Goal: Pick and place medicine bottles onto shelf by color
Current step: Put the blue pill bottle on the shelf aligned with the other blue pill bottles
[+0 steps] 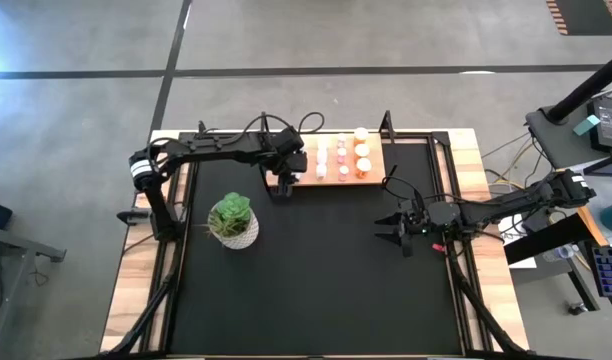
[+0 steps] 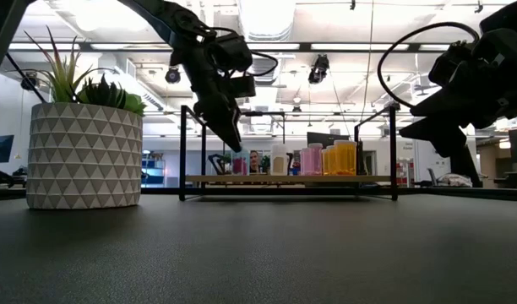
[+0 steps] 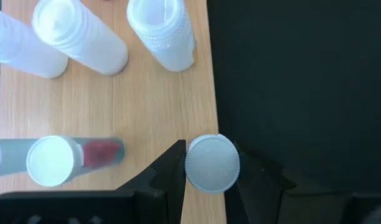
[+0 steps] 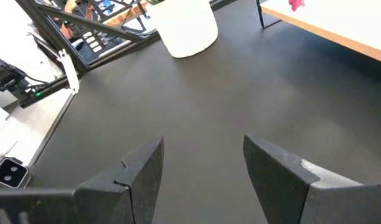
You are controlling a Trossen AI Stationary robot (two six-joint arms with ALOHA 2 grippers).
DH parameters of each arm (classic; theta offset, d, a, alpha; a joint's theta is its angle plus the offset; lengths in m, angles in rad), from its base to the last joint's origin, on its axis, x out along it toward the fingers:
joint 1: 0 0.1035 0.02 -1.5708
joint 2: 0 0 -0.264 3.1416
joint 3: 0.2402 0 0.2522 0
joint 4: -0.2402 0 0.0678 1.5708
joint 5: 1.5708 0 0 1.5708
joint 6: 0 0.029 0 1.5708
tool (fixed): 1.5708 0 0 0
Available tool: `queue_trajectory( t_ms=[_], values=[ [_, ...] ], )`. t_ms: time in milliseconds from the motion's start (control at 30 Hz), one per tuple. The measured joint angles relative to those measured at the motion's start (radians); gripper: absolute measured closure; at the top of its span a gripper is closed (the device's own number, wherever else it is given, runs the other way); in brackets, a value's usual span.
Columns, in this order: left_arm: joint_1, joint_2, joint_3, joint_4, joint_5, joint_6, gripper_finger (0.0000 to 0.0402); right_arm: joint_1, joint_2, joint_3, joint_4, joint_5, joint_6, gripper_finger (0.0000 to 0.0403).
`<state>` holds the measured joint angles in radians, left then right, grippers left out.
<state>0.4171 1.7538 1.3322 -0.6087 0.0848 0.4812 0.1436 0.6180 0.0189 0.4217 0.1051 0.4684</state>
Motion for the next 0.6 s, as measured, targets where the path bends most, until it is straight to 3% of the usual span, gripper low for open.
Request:
queue_trajectory(
  t_ms=[600],
  values=[
    [0.021, 0.000, -0.001, 0.032, 0.000, -0.004, 0.0297, 0.000, 0.000, 0.000, 0.002, 0.000, 0.000, 0.0191]
  ],
)
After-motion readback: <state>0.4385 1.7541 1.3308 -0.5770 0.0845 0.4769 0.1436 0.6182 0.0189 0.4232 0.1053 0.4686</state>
